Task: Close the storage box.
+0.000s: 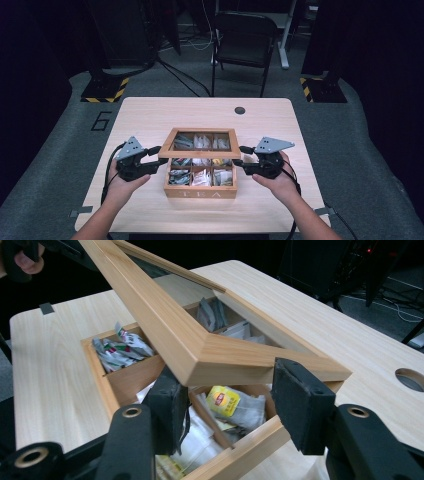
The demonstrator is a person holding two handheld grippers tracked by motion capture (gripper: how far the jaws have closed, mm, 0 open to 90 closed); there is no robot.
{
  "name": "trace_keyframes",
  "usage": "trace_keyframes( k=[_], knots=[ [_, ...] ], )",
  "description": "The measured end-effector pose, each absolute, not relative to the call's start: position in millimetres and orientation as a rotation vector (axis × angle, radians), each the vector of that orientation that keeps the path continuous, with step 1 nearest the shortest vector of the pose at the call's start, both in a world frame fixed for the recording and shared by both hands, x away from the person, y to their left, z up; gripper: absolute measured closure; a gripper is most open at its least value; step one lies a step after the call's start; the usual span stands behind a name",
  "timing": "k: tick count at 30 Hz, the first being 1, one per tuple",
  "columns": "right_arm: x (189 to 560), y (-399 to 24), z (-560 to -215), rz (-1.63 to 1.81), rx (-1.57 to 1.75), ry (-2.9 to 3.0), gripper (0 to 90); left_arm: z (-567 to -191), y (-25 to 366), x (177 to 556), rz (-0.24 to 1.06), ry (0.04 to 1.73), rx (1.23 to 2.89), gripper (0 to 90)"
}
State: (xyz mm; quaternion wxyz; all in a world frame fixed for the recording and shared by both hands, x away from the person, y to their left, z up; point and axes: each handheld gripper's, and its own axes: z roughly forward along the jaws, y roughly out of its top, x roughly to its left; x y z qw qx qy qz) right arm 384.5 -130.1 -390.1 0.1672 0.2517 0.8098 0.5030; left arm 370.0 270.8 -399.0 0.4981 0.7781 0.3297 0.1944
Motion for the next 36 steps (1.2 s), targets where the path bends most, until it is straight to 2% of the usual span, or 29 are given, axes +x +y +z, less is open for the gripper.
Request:
trace_keyframes(
  k=[36],
  knots=[
    [350, -132, -443, 1.436, 0.784, 2.348, 49.8, -451, 271, 334, 0.444, 0.793, 1.915, 51.5]
  ],
)
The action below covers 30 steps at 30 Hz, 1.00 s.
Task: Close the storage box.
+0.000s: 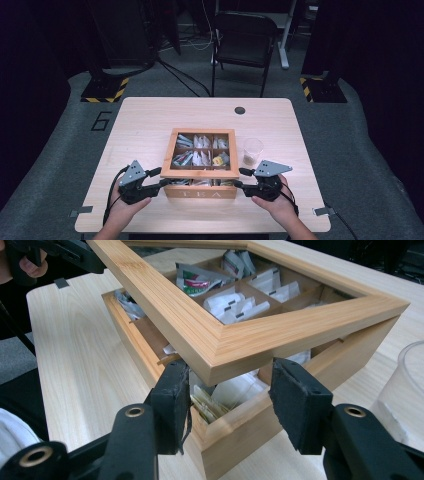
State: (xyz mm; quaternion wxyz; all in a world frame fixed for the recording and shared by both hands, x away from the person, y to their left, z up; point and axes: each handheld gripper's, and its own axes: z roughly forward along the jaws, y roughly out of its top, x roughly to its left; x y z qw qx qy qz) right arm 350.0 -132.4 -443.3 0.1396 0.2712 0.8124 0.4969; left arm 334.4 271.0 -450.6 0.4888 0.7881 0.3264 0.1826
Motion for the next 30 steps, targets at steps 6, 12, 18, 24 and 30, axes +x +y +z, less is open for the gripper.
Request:
trace_keyframes(
  k=[6, 12, 18, 24, 30],
  knots=[
    [348, -132, -449, 1.432, 0.790, 2.353, 49.8, -456, 271, 332, 0.434, 0.799, 1.914, 51.4],
    [346, -132, -452, 1.420, 0.796, 2.363, 50.0, -459, 271, 330, 0.418, 0.806, 1.927, 51.3],
    [346, -131, -457, 1.403, 0.814, 2.385, 50.0, -466, 269, 327, 0.422, 0.817, 1.915, 51.3],
    [343, -131, -459, 1.402, 0.810, 2.395, 49.4, -469, 270, 326, 0.406, 0.814, 1.938, 51.3],
    [341, -133, -461, 1.400, 0.827, 2.398, 48.8, -474, 269, 324, 0.406, 0.830, 1.916, 51.3]
  ],
)
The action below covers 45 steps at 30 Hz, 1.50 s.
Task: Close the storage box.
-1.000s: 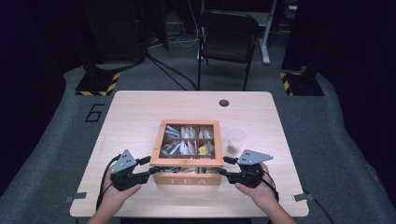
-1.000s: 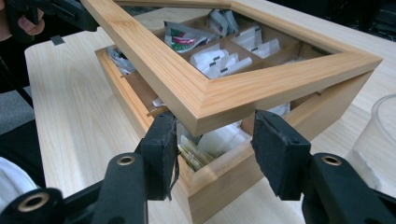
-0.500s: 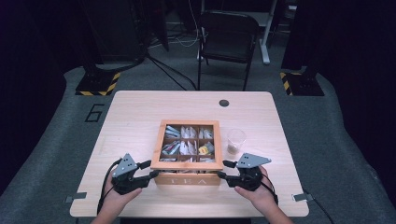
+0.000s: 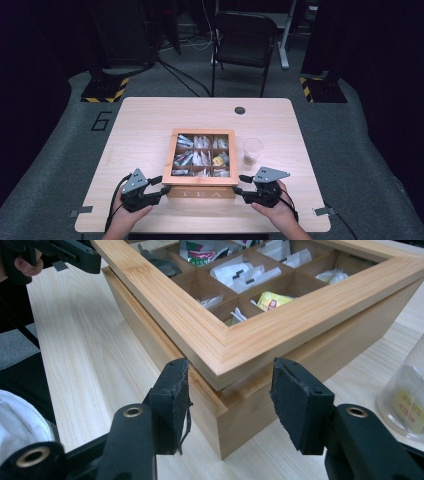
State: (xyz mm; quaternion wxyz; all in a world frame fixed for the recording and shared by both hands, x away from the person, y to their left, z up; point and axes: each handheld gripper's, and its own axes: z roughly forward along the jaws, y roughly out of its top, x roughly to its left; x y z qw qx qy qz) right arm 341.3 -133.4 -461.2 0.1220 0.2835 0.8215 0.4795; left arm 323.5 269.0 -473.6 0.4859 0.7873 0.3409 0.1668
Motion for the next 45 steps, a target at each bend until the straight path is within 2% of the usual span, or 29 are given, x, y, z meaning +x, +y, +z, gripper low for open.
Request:
trace_keyframes(
  k=[9, 11, 27, 45],
  knots=[
    [343, -131, -464, 1.387, 0.817, 2.408, 49.5, -472, 273, 321, 0.403, 0.818, 1.893, 50.6],
    [343, -131, -464, 1.392, 0.821, 2.402, 51.9, -466, 275, 320, 0.418, 0.797, 1.889, 51.5],
    [346, -141, -457, 1.443, 0.868, 2.346, 50.2, -464, 278, 324, 0.381, 0.819, 1.894, 49.7],
    [354, -160, -458, 1.359, 0.933, 2.287, 49.9, -468, 298, 338, 0.427, 0.900, 1.865, 47.3]
  ],
)
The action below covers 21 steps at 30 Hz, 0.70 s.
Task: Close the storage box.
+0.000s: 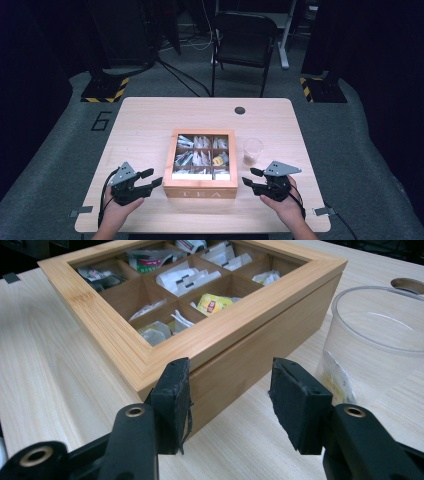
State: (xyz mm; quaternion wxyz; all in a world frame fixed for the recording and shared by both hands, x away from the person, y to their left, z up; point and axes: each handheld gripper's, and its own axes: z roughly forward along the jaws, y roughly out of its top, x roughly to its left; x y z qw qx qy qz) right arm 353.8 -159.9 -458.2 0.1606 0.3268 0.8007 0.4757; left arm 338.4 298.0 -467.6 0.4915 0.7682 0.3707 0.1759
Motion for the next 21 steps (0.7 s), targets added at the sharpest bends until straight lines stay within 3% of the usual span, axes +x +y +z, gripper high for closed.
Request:
trace_keyframes(
  k=[21],
  knots=[
    [356, -164, -478, 1.247, 0.958, 2.348, 46.8, -492, 298, 350, 0.413, 0.921, 1.942, 46.1]
  ],
)
